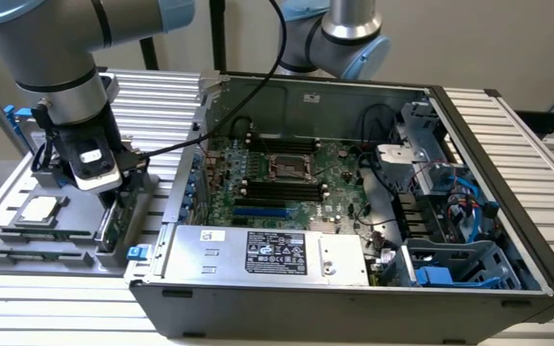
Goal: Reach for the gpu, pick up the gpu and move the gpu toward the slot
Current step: 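Pick up the gpu and move the gpu toward the slot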
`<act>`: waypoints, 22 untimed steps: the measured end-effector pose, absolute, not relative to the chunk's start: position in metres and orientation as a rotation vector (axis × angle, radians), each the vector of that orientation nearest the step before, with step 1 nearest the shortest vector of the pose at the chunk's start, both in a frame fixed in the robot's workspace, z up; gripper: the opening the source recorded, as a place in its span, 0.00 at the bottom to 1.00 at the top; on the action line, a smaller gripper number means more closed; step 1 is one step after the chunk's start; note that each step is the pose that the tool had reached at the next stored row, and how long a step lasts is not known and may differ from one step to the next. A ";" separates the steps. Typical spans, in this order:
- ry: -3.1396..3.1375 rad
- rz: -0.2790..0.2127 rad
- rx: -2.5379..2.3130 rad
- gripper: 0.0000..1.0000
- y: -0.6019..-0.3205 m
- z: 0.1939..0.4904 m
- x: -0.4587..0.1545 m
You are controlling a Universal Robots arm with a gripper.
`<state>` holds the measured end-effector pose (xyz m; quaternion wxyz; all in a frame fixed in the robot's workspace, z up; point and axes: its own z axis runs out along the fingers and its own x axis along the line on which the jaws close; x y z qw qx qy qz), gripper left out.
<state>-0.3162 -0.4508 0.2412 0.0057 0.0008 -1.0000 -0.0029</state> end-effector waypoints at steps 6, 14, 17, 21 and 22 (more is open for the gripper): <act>-3.130 -0.009 0.004 0.26 -0.451 0.242 -0.316; -3.130 -0.010 0.004 0.26 -0.451 0.246 -0.316; -3.130 -0.011 0.004 0.26 -0.451 0.250 -0.316; -3.129 -0.013 0.004 0.26 -0.451 0.260 -0.316; -3.129 -0.014 0.003 0.26 -0.451 0.263 -0.316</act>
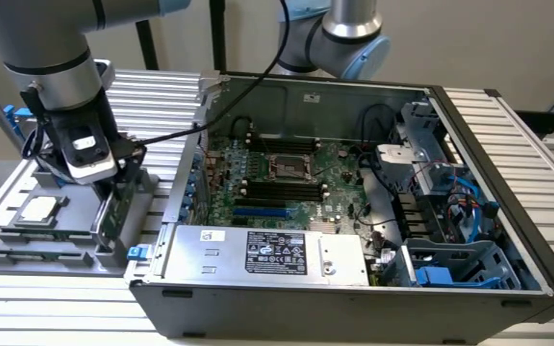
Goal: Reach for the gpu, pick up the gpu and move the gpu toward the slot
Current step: 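Pick up the gpu and move the gpu toward the slot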
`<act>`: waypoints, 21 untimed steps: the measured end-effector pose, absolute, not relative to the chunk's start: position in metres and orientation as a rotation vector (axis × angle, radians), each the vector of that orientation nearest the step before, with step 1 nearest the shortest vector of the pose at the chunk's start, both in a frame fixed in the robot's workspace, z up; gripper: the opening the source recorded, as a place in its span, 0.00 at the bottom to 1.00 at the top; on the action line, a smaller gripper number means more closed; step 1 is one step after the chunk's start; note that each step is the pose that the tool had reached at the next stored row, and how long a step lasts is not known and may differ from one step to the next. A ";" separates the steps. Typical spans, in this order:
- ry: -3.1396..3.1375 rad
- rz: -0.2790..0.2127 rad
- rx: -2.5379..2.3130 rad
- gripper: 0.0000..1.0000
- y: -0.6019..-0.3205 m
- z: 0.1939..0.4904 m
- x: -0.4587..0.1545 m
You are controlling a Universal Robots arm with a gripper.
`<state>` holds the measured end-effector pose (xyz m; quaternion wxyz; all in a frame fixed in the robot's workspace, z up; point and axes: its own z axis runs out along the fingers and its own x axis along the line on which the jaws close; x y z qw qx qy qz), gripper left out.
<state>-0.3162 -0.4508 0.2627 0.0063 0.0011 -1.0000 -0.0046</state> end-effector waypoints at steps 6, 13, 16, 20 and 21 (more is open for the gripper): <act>-3.127 -0.019 0.004 0.26 -0.451 0.285 -0.316; -3.123 -0.020 0.004 0.26 -0.451 0.317 -0.315; -3.121 -0.020 0.004 0.26 -0.451 0.331 -0.313; -3.117 -0.020 0.004 0.26 -0.451 0.349 -0.309; -3.116 -0.020 0.004 0.26 -0.451 0.353 -0.307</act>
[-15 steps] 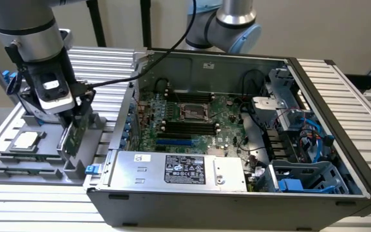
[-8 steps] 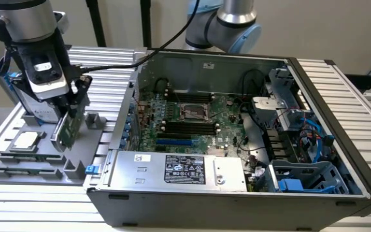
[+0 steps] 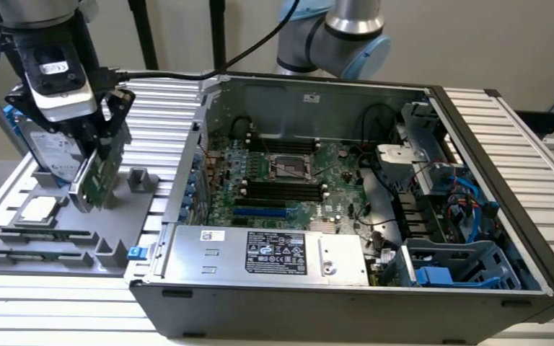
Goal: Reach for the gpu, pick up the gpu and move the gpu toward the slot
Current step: 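Pick up the gpu and move the gpu toward the slot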
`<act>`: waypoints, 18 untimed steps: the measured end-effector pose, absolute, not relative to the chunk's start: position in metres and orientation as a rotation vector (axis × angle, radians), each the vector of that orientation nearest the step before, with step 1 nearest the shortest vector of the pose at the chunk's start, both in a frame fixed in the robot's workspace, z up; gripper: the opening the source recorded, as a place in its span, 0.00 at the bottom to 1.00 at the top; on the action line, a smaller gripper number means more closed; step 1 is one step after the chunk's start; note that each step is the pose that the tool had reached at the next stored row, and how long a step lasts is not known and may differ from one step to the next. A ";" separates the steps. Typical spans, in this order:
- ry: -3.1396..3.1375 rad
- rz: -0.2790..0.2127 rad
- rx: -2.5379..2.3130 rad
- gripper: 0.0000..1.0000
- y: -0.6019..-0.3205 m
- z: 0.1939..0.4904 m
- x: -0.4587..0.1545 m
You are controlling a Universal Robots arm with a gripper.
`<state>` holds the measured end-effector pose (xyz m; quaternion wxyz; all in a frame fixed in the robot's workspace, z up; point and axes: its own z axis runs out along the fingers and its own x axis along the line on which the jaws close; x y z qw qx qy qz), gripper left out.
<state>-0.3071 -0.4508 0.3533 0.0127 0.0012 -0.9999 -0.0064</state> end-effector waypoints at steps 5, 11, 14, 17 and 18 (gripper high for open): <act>-3.107 -0.021 0.005 0.26 -0.451 0.376 -0.292; -3.095 -0.023 0.008 0.26 -0.451 0.403 -0.268; -3.089 -0.025 0.009 0.26 -0.451 0.416 -0.255; -3.084 -0.031 0.009 0.26 -0.451 0.425 -0.241; -3.082 -0.033 0.009 0.26 -0.451 0.428 -0.236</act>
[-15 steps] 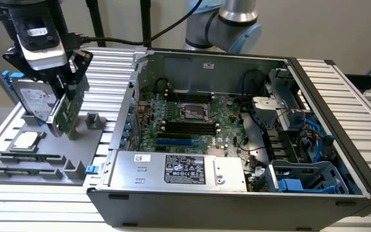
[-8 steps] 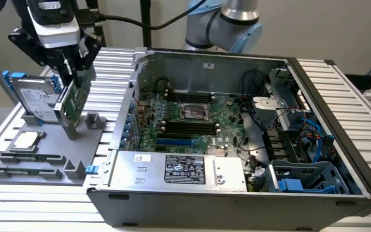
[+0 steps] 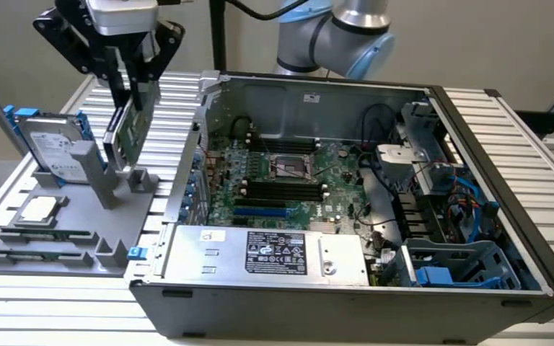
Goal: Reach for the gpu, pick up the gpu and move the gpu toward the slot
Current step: 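Pick up the gpu and move the gpu toward the slot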
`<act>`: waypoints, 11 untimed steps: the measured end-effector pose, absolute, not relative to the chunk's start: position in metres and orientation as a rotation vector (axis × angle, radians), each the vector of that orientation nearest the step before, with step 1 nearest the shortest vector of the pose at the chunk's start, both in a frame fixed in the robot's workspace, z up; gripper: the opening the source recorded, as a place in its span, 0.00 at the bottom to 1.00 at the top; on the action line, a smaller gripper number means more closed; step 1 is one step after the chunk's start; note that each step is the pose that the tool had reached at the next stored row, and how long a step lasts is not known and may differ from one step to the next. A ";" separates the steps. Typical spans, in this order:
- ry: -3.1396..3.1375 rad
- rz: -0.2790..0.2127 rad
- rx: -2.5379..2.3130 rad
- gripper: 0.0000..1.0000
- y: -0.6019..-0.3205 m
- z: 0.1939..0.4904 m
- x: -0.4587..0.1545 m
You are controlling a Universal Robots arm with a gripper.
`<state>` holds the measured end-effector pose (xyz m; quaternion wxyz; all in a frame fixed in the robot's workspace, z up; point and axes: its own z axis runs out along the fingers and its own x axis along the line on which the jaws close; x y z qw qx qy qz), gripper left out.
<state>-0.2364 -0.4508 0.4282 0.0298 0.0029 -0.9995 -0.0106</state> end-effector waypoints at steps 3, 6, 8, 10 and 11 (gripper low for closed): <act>-3.076 -0.038 0.009 0.26 -0.451 0.435 -0.223; -3.072 -0.042 0.009 0.26 -0.451 0.439 -0.209; -3.071 -0.046 0.009 0.26 -0.451 0.441 -0.200; -3.070 -0.052 0.009 0.26 -0.451 0.441 -0.191; -3.070 -0.055 0.010 0.26 -0.451 0.442 -0.187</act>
